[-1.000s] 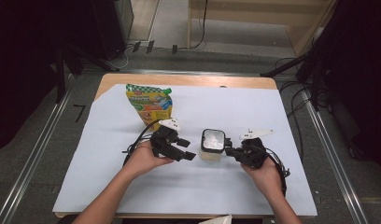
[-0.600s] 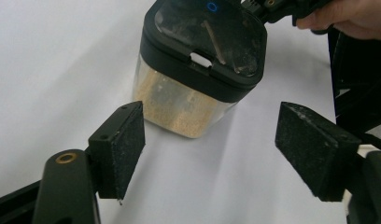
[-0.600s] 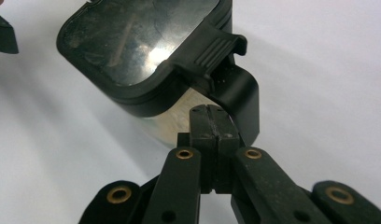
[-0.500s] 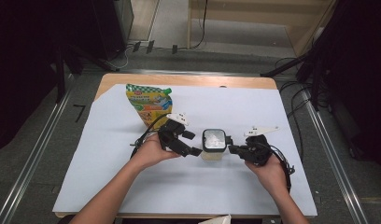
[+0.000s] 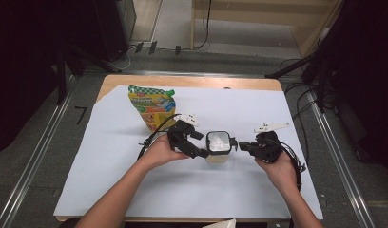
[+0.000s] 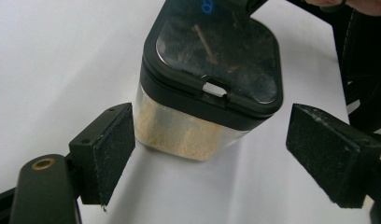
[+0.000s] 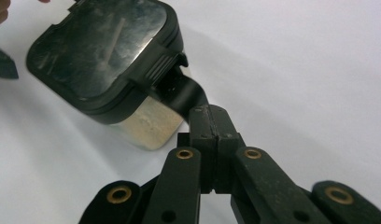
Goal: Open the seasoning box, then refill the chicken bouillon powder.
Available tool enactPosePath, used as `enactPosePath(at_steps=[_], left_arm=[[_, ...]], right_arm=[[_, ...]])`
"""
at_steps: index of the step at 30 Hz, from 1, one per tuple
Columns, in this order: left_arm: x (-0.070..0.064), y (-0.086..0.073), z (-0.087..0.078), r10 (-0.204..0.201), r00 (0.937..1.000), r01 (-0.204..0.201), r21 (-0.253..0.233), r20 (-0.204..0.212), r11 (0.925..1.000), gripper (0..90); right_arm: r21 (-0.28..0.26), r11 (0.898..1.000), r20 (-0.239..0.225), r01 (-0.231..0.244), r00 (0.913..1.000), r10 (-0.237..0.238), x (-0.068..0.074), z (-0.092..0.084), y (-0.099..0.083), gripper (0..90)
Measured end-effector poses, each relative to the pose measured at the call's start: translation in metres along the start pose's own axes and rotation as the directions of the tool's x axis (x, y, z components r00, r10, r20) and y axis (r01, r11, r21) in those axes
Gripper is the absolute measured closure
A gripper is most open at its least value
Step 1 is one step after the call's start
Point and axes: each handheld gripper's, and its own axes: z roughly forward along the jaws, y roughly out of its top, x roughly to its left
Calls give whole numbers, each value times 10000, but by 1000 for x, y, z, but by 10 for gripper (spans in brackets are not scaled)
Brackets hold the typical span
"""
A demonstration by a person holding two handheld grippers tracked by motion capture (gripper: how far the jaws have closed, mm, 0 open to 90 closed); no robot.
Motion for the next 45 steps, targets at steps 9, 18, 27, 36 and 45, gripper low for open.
enactPosePath(at_steps=[9,18,27,36,45], left_arm=[[-3,1,11,238,9995,-239,-37,-220,9997,171],[-4,3,14,499,9979,-509,-229,-422,9984,160],[-7,5,14,411,9975,-428,-281,-570,9987,162],[-9,8,11,470,9971,-494,-387,-602,9980,164],[-13,14,7,623,9951,-656,-411,-768,9970,163]], right_arm=[[-118,9999,126,96,9999,-95,-1,4,3,900],[-197,9998,225,33,9997,-28,0,6,3,900],[-204,9998,273,0,9996,6,1,5,2,900],[-195,9998,291,39,9996,-33,1,5,2,900],[-200,9998,308,50,9995,-44,1,5,2,900]])
